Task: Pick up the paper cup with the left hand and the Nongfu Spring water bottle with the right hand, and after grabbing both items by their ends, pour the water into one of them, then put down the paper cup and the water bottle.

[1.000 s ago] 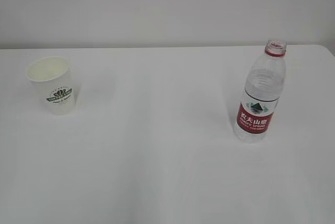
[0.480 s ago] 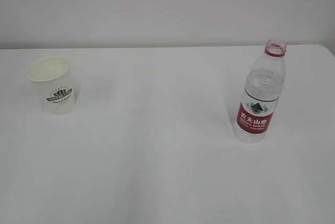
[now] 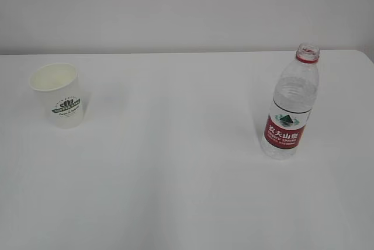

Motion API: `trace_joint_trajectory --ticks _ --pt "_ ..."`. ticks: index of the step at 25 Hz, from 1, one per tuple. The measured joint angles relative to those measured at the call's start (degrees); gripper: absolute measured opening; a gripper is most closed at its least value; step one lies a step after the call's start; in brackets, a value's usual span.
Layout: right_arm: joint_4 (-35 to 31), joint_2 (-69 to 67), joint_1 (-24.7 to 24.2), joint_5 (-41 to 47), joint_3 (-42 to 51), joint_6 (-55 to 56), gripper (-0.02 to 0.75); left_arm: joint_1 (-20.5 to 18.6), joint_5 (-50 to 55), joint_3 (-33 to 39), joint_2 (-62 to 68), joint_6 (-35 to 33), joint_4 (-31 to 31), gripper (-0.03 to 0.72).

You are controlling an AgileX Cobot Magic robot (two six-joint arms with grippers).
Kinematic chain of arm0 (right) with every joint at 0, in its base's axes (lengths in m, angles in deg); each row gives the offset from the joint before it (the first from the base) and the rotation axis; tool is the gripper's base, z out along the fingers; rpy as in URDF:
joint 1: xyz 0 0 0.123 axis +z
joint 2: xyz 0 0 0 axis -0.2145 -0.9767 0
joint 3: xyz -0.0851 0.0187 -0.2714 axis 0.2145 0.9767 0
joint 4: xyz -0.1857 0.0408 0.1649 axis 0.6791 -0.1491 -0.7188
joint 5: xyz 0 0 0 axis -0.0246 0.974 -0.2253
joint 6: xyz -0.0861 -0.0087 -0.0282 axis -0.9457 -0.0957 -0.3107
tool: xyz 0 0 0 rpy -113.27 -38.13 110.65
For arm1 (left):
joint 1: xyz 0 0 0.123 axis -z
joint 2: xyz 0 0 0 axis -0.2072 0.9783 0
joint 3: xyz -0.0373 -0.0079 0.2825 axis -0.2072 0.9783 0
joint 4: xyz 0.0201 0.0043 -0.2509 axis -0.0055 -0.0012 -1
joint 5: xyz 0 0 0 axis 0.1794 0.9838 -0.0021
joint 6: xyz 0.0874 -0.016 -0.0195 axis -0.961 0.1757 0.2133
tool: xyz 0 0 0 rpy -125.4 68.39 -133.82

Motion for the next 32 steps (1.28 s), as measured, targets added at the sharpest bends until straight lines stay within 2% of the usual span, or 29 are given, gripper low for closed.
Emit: trace_joint_trajectory --ticks 13,20,32 --pt "-0.60 0.00 0.00 -8.11 -1.33 -0.56 0.538 0.00 -9.86 0.00 0.34 -0.24 -1.35 0.587" --pt "-0.60 -1.13 0.00 -11.20 -1.33 -0.70 0.537 0.00 -17.37 0.00 4.73 -0.24 -1.47 0.587" --pt "-0.49 -8.33 -0.03 -23.52 -1.33 -2.15 0.537 0.00 -27.67 0.00 11.08 -2.92 -0.67 0.587"
